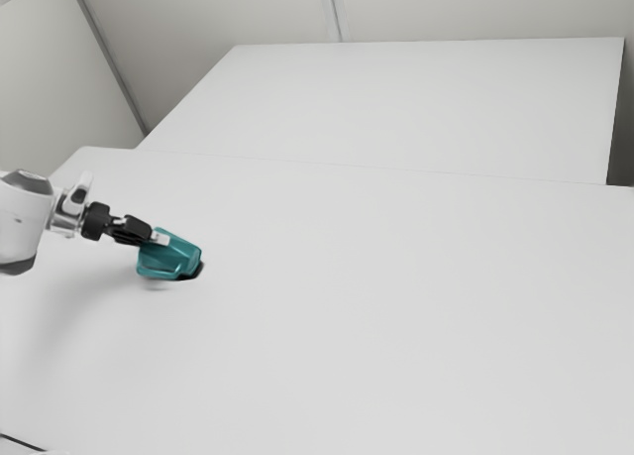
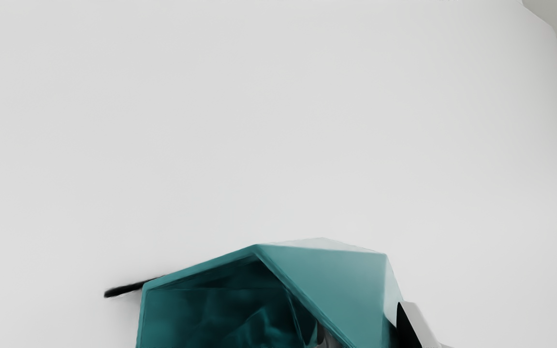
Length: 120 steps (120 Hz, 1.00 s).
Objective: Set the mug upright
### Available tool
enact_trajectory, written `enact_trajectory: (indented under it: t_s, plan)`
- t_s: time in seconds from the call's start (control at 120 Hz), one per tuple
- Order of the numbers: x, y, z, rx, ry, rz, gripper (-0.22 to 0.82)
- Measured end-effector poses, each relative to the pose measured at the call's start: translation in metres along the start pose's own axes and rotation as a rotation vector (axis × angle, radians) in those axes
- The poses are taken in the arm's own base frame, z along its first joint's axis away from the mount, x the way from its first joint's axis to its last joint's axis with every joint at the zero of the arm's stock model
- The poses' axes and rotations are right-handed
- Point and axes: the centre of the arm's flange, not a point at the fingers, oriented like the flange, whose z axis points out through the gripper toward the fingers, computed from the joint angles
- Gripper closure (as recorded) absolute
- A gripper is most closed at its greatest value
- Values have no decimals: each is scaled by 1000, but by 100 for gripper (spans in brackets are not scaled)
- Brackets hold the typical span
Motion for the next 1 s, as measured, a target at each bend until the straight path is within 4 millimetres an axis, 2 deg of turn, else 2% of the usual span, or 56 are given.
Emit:
enact_trajectory:
  t_s: [0.125, 0.333, 0.517, 0.767, 0.917, 1.0]
  plan:
    - [12, 18, -1, 2, -1, 37, 73]
    - [33, 52, 0, 12, -13, 108, 76]
    - [61, 108, 9, 80, -108, 232, 77]
    - [78, 174, 11, 269, -313, 351, 78]
    - [85, 208, 31, 368, -420, 384, 78]
    - [86, 221, 42, 418, -464, 382, 78]
